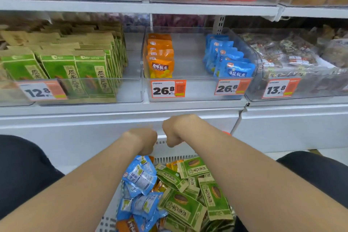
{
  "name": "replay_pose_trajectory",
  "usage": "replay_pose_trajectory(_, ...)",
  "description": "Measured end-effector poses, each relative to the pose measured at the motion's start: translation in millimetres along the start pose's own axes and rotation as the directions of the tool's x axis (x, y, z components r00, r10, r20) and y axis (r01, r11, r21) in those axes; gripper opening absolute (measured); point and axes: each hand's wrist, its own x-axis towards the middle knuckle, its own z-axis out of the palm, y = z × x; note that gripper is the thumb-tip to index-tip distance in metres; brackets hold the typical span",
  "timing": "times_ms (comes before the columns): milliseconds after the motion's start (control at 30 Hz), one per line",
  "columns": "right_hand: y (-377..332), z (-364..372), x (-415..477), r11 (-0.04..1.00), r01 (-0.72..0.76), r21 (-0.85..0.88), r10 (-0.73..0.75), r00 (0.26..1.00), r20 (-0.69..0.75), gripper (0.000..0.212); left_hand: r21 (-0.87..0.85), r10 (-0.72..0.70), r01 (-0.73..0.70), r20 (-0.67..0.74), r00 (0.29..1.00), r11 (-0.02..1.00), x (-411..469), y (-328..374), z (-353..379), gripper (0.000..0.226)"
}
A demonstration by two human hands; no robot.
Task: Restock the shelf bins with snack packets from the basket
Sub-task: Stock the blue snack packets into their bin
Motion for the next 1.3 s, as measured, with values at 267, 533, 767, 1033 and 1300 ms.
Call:
replay_pose_trajectory(267, -29, 25, 38, 0.981, 0.143, -0.131, -0.149, 0.988, -0.038, 0.02, 0.045, -0.117, 0.108, 0.373, 0.92, 0.993, 7, -11, 57, 0.045)
replay_pose_trajectory(533, -25, 36, 52, 0.981, 0.145, -0.125, -0.148, 0.989, -0.01, 0.031, -0.206, -0.008, 0.065, 0.266, 0.964, 0.976, 30, -4, 81, 0.033)
replay_pose_trajectory(767, -17, 40, 54, 0.985, 0.122, -0.121, -0.122, 0.992, 0.014, 0.027, -0.364, 0.088, 0.013, 0.261, 0.961, 0.931, 28, 11, 77, 0.024)
replay_pose_trajectory(1033, 24, 28, 36, 0.995, 0.083, 0.049, -0.09, 0.983, 0.161, 0.067, -0.92, -0.012, 0.068, 0.069, 0.998, 0.386, 22, 13, 29, 0.017)
replay_pose_trajectory(1300, 51, 10, 6, 0.86, 0.079, 0.504, -0.095, 0.996, 0.006, 0.022, -0.942, -0.469, -0.3, -0.335, 0.817, 0.151, 4, 40, -20, 0.027)
